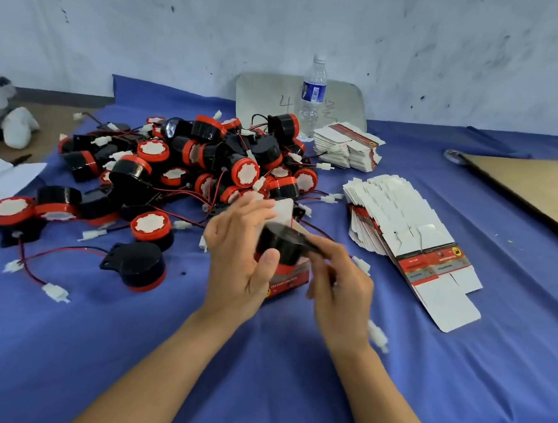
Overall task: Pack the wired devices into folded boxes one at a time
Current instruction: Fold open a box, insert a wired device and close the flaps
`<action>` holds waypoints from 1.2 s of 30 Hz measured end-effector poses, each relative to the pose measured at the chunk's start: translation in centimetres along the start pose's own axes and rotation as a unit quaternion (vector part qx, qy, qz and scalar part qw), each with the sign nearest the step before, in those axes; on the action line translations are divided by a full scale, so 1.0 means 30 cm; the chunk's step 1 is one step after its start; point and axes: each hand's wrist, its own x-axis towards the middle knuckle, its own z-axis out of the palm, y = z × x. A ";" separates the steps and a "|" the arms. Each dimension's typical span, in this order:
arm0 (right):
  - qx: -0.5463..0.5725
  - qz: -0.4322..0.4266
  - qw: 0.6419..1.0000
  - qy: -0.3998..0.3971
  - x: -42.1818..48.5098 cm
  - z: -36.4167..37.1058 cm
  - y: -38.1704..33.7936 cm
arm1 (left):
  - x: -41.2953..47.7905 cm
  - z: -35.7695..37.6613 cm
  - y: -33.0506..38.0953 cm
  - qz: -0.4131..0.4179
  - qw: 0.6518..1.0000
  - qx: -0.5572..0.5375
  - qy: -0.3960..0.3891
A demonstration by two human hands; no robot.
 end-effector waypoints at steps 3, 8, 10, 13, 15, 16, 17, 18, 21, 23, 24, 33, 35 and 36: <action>0.004 0.044 0.997 0.055 0.005 -0.004 0.010 | 0.005 0.009 0.002 -0.044 0.998 -0.029 -0.027; 0.009 0.056 0.994 0.093 0.024 -0.014 -0.004 | -0.007 0.010 -0.017 -0.153 0.965 -0.147 -0.154; 0.026 0.064 0.993 0.094 0.030 -0.021 -0.004 | -0.013 0.016 -0.022 -0.171 0.952 -0.160 -0.195; 0.010 0.098 0.993 0.070 0.026 -0.022 -0.006 | -0.018 0.021 -0.022 -0.160 0.947 -0.181 -0.213; 0.002 0.094 0.995 0.042 0.025 -0.021 -0.011 | -0.025 0.022 -0.025 -0.163 0.945 -0.191 -0.212; -0.005 0.077 0.996 0.033 0.026 -0.023 -0.012 | -0.030 0.022 -0.028 -0.167 0.945 -0.190 -0.209; -0.021 0.055 0.998 0.028 0.026 -0.026 -0.011 | -0.032 0.021 -0.030 -0.167 0.947 -0.183 -0.206; -0.043 0.035 0.998 0.025 0.025 -0.028 -0.007 | -0.032 0.020 -0.028 -0.161 0.949 -0.175 -0.207; -0.147 -0.003 0.989 0.021 0.023 -0.032 0.001 | -0.029 0.020 -0.030 -0.089 0.963 -0.122 -0.225; -0.210 -0.017 0.977 0.012 0.024 -0.031 -0.002 | -0.031 0.020 -0.035 -0.044 0.966 -0.097 -0.237; -0.227 -0.017 0.974 0.005 0.026 -0.030 -0.005 | -0.032 0.018 -0.031 -0.047 0.967 -0.089 -0.235; -0.164 0.022 0.982 0.096 0.028 -0.029 -0.003 | -0.025 0.007 0.018 -0.039 0.986 0.053 -0.154; -0.141 0.063 0.968 0.195 0.040 -0.043 0.003 | -0.020 0.004 0.027 -0.014 0.987 0.076 -0.141; -0.123 0.098 0.967 0.203 0.044 -0.052 0.009 | -0.018 0.005 0.030 -0.010 0.987 0.079 -0.139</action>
